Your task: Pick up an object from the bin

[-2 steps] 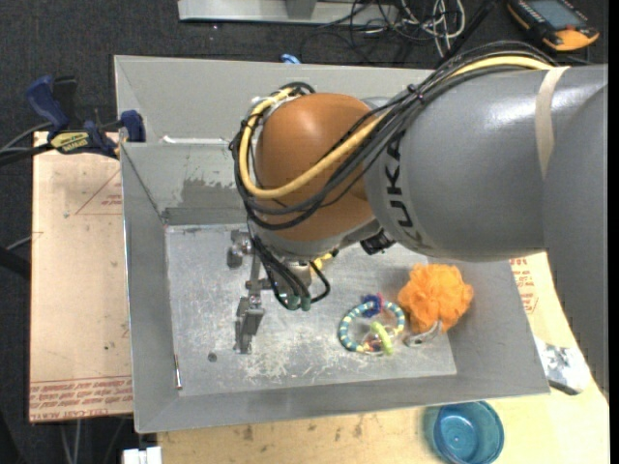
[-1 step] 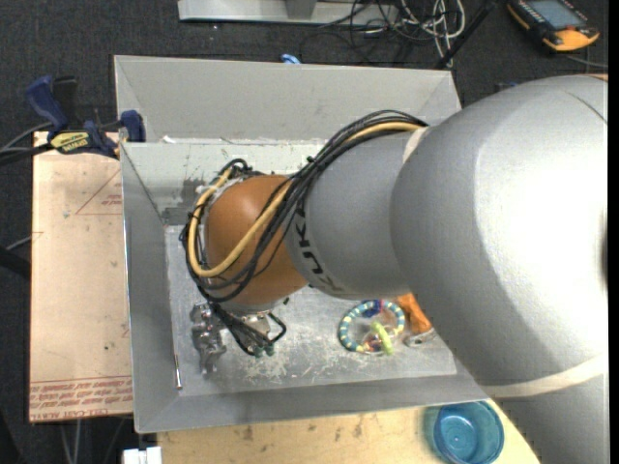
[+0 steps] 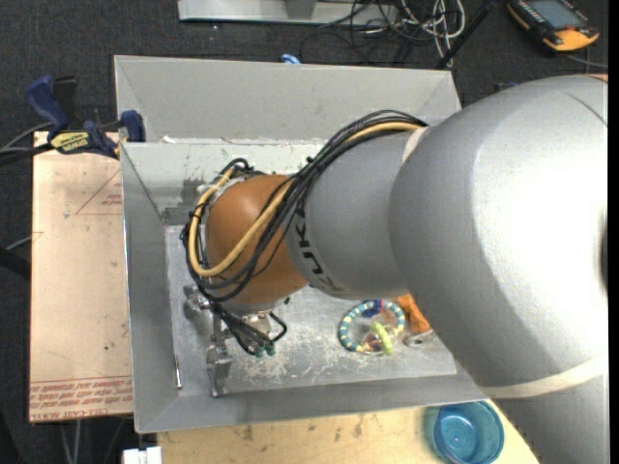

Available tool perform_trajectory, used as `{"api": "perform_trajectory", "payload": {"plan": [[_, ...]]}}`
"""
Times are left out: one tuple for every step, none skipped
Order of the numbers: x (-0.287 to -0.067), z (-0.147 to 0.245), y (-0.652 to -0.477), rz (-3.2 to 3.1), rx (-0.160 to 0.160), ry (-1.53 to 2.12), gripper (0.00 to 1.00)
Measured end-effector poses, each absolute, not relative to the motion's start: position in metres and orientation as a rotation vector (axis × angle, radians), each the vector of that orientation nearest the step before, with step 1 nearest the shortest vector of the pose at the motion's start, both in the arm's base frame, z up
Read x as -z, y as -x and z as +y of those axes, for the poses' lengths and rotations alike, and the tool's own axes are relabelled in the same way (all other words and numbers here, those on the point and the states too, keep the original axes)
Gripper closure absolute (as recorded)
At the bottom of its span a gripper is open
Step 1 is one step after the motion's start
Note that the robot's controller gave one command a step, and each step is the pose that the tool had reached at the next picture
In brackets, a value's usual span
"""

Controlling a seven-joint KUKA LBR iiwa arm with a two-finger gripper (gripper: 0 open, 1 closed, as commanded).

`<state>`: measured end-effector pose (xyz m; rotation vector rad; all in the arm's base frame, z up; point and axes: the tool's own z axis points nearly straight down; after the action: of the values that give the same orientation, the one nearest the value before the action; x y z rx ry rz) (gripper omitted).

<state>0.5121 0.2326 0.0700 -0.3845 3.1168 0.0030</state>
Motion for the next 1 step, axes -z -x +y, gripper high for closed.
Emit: {"api": "perform_trajectory", "payload": {"plan": [[-0.0698, 0.2325, -0.5119, 3.117, -0.003, 0.385, 0.0]]}}
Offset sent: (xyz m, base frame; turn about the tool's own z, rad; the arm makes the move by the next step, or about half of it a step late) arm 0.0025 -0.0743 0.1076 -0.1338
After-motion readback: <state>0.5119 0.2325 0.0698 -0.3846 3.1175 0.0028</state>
